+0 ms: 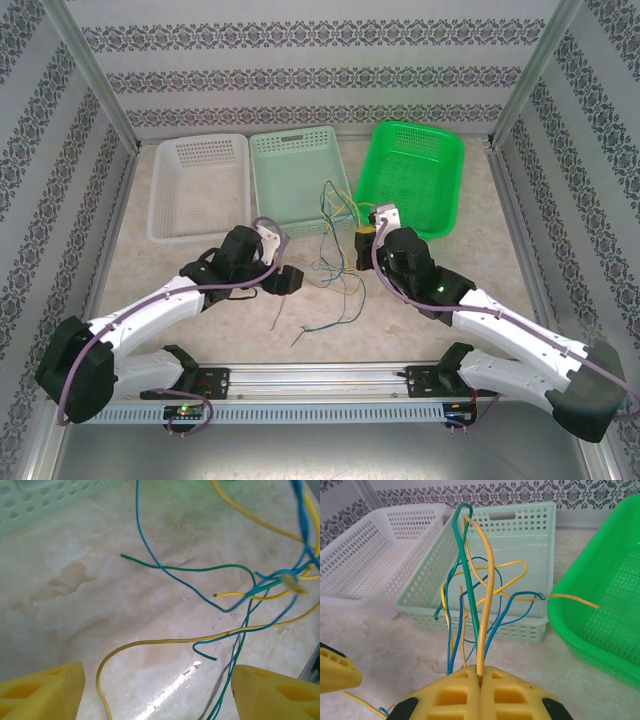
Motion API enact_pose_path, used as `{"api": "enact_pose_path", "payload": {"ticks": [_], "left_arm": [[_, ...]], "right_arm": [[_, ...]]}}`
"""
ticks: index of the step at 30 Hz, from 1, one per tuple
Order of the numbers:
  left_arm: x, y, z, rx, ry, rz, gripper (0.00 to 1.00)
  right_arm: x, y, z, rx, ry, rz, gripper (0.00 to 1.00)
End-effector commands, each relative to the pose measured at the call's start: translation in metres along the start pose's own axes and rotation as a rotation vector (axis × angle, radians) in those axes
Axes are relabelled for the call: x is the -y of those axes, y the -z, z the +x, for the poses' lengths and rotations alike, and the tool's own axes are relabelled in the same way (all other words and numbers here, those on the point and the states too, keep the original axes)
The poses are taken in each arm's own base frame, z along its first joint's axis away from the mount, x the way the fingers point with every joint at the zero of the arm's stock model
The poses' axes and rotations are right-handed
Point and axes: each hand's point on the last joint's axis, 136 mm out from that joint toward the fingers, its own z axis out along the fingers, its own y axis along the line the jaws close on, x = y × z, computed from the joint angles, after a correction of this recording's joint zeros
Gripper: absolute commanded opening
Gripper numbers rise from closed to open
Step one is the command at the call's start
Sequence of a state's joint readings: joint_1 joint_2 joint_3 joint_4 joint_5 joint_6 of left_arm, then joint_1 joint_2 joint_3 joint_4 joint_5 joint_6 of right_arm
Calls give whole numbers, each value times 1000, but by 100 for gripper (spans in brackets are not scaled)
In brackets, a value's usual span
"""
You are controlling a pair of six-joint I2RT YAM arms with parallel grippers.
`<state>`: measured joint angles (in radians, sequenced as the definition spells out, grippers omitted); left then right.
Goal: Untangle the cables
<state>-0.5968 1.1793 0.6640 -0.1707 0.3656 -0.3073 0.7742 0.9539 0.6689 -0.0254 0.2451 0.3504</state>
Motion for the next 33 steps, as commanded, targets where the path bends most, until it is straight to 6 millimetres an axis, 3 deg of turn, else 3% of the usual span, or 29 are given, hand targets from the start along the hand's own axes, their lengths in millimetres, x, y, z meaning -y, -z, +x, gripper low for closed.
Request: {"api": "enact_pose_path", "payload": {"ticks": [1,5,11,17,22,26,33], "left_arm": [[-1,-5,7,-17,-28,-7,79],[-6,1,-1,33,-17,-49,81],[-4,26,-21,177,-19,-67,86],[-7,32,-20,195,-13,-87,87],[-9,23,-16,153,-8,-94,87],[0,9,-32,133,-3,-52,87],[19,-27,-50,17,45,46,81]], "right_arm": [[-2,8,-6,46,-54,-36,0],[2,11,8,6,-75,-31,1],[4,3,50,-106,-163,-11,3],[14,0,91,-153,-248,86,4],[21,2,109,-158,-315,92,13],[18,-2,113,-174,-316,85,15],[-2,-30,111,-282,-276,91,23]]}}
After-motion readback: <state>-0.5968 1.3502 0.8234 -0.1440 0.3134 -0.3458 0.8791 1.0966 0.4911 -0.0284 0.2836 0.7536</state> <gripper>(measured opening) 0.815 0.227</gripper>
